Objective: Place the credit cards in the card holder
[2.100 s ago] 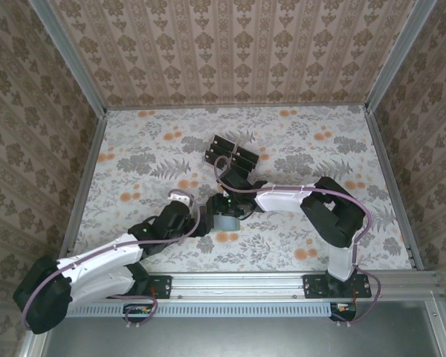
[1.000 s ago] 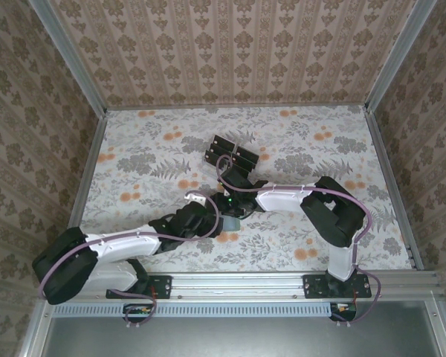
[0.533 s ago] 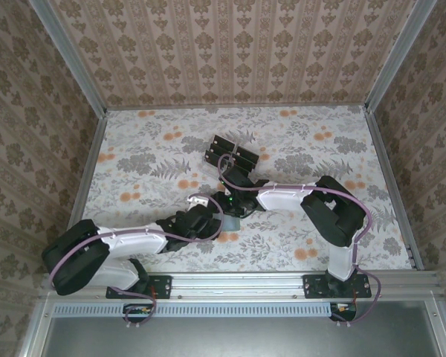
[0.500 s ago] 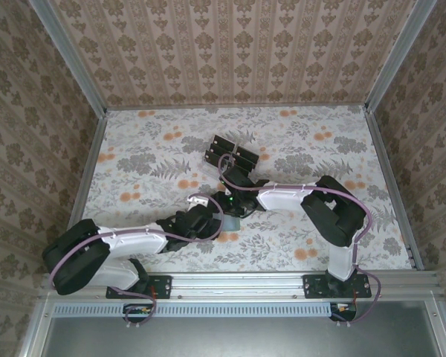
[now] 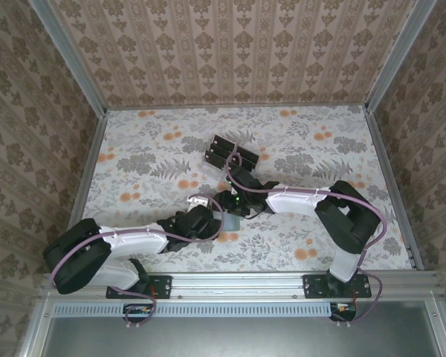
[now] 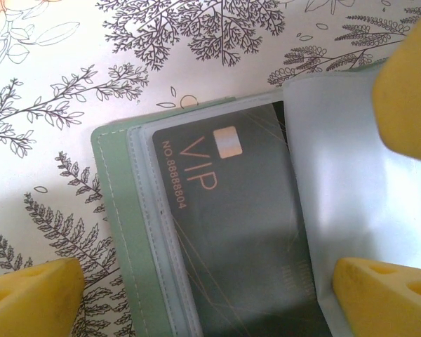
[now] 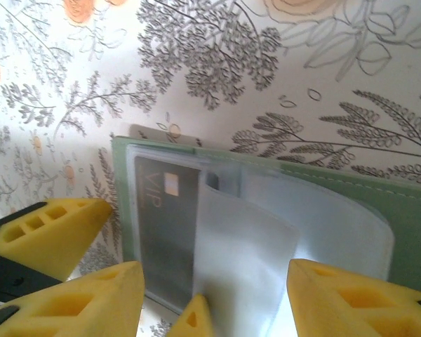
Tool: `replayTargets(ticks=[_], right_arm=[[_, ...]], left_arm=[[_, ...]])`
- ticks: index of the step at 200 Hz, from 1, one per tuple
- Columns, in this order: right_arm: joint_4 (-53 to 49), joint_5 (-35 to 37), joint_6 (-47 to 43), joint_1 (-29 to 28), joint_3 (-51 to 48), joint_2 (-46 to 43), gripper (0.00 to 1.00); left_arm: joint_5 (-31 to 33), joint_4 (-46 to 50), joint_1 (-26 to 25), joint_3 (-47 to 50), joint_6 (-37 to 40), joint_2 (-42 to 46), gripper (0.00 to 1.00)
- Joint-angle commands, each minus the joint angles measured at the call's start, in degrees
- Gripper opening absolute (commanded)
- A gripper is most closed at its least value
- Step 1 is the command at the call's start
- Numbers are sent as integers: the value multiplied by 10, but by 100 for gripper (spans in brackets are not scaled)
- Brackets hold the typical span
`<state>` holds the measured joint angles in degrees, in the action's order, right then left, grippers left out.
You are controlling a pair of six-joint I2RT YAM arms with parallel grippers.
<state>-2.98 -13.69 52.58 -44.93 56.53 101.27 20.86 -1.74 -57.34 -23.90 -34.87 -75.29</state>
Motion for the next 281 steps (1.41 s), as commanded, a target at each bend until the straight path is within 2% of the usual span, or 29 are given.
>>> replayTargets(ticks=[1,136,227,281], right_arm=[[3,15,8,3,-19,-13,58],[30,-22,8,-1,11,31,57],[-4,-22,6,-29,71,42,58],[-28,-11,7,-57,136,97,58]], left_arm=[[12,17,-2,-6,-9,-5,100],[15,16,-2,-2,-6,11,100],[56,82,10,4,-27,175,100],[86,154,30,-20,-62,209,100]])
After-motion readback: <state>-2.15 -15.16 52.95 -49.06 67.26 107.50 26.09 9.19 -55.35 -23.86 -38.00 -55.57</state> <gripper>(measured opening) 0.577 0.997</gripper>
